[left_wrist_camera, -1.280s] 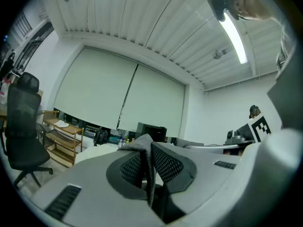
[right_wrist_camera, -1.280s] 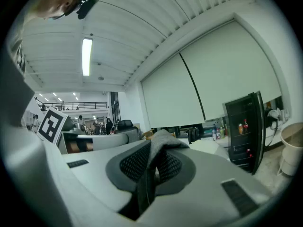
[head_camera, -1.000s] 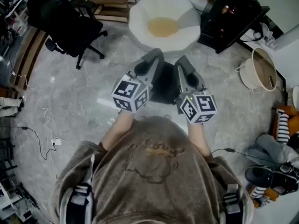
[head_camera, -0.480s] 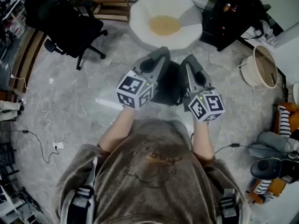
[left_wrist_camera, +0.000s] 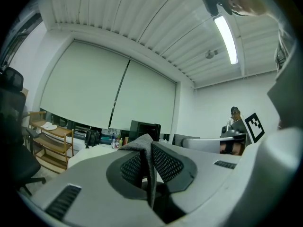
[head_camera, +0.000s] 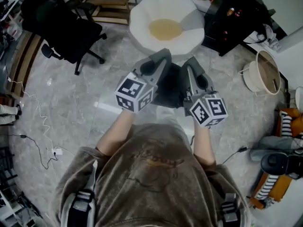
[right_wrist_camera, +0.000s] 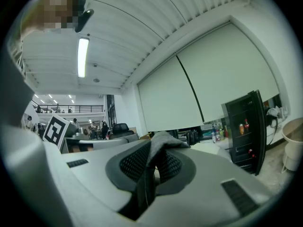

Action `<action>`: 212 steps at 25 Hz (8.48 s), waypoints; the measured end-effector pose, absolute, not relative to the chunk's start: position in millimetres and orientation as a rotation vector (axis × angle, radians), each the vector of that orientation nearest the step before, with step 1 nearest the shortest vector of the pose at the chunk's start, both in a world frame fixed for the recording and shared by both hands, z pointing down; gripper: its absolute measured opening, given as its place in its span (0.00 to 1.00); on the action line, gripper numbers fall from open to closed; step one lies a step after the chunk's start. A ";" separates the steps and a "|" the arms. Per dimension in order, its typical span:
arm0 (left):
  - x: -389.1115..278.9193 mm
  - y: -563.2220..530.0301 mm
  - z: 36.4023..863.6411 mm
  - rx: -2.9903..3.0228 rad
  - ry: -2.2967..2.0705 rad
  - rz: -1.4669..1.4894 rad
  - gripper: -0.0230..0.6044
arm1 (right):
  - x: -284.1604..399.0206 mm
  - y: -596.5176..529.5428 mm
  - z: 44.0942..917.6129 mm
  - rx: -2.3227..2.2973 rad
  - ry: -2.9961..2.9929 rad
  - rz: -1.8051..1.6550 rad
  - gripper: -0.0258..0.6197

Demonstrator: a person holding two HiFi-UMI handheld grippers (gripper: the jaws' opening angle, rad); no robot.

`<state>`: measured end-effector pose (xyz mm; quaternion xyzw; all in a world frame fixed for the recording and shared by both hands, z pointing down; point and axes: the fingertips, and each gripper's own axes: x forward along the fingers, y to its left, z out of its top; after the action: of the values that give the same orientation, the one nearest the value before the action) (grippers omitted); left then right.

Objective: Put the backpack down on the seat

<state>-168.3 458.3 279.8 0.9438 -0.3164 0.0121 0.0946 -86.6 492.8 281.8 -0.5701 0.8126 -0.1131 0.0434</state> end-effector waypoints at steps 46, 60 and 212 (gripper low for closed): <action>-35.7 160.8 278.5 2.710 -1.014 0.005 0.08 | 45.3 185.8 278.1 -1.565 2.566 -0.441 0.09; -22.8 87.7 289.0 2.708 -0.991 0.012 0.08 | 55.8 115.5 290.4 -1.574 2.547 -0.478 0.09; 104.7 -439.7 663.2 2.562 -1.150 0.341 0.39 | 199.0 -392.6 671.3 -2.004 2.322 -0.740 0.37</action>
<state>104.7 -439.7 663.2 0.8946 -0.4016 0.1191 0.1555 199.0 -392.6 671.3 -0.6351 0.7359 -0.2345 -0.0071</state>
